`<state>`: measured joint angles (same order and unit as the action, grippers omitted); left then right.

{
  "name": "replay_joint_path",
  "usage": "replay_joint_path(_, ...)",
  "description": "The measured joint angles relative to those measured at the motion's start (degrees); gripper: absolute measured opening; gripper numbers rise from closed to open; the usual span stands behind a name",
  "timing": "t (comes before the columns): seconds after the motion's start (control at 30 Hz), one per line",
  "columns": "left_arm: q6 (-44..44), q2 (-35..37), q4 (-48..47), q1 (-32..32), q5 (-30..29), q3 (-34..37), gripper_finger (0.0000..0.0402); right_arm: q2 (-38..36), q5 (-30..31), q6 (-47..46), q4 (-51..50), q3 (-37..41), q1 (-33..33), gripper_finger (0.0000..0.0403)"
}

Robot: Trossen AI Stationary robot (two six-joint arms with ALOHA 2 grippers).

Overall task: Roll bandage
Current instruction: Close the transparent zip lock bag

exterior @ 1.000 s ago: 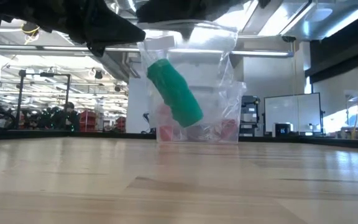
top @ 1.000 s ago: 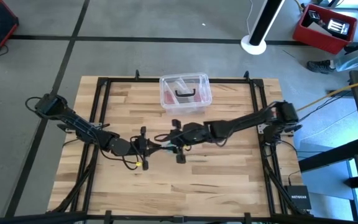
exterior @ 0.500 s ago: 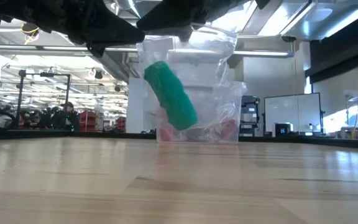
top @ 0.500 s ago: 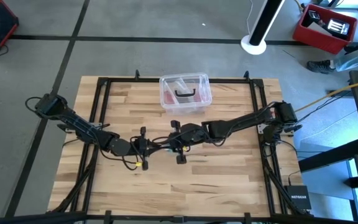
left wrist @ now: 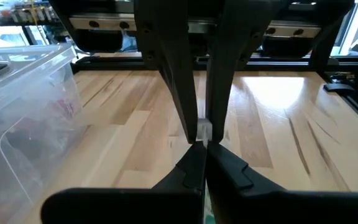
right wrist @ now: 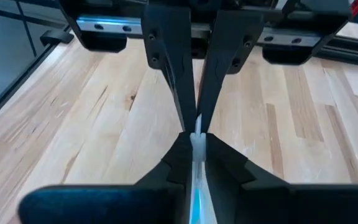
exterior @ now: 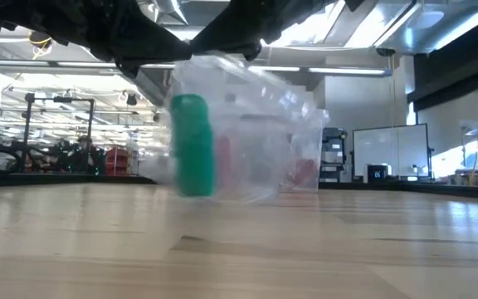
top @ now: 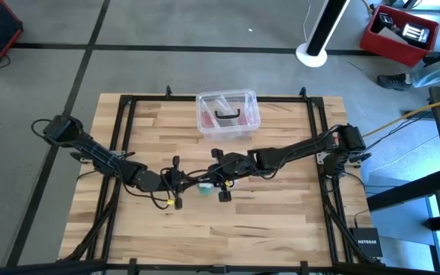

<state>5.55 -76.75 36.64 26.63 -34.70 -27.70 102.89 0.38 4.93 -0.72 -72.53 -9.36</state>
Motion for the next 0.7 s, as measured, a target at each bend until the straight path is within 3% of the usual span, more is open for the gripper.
replay_joint_path(0.2, -1.1, 0.0, 0.1, 0.0, 0.0, 0.0, 0.0, -0.1, 0.0, -0.1, -3.2, 0.0, 0.0, 0.0021)
replay_joint_path(0.53, -1.1, 0.2, 1.0, 0.0, -0.1, 0.0, 0.0, 0.1, 1.1, -0.2, -9.9, 0.3, 0.0, 0.0028)
replay_joint_path(0.7, 3.2, 0.2, -0.8, -0.5, -0.1, 0.0, 0.0003, -0.5, 1.1, -0.3, -9.5, 0.3, 0.0, 0.0029)
